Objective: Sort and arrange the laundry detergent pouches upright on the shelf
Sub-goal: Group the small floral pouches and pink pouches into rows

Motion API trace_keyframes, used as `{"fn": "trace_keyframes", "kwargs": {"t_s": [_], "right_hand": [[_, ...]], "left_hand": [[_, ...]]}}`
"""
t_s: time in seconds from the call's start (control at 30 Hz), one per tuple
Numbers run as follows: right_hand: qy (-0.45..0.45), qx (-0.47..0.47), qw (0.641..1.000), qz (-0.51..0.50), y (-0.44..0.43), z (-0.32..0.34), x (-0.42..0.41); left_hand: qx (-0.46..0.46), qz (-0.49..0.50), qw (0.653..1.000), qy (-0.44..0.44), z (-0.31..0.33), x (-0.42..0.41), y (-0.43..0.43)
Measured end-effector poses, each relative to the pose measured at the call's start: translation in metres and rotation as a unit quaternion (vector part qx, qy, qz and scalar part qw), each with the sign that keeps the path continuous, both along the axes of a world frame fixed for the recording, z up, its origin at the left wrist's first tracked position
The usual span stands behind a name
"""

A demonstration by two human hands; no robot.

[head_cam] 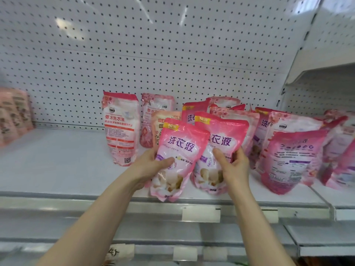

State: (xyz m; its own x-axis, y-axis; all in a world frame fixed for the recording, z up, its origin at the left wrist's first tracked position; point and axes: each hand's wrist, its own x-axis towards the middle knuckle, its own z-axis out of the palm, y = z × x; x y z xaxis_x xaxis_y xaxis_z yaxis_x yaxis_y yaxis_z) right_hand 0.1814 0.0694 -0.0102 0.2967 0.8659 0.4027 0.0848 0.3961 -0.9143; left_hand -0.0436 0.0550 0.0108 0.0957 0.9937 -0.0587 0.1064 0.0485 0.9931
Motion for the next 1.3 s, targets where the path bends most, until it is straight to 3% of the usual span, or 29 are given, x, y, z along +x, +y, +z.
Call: {"fn": "trace_keyframes", "kwargs": {"t_s": [0.4, 0.93, 1.13, 1.3], "right_hand": [[0.051, 0.033, 0.997, 0.042, -0.014, 0.031, -0.070], [0.019, 0.004, 0.993, 0.116, -0.031, 0.035, -0.323], [-0.026, -0.025, 0.993, 0.116, 0.001, 0.036, -0.386], [-0.002, -0.058, 0.989, 0.139, 0.067, 0.036, -0.427]], "left_hand": [[0.141, 0.171, 0.961, -0.166, 0.022, -0.075, -0.054], [0.168, 0.241, 0.947, -0.132, 0.005, -0.347, -0.082], [0.172, 0.258, 0.944, -0.116, -0.005, -0.398, -0.072], [0.166, 0.270, 0.943, -0.098, -0.011, -0.415, -0.052]]}}
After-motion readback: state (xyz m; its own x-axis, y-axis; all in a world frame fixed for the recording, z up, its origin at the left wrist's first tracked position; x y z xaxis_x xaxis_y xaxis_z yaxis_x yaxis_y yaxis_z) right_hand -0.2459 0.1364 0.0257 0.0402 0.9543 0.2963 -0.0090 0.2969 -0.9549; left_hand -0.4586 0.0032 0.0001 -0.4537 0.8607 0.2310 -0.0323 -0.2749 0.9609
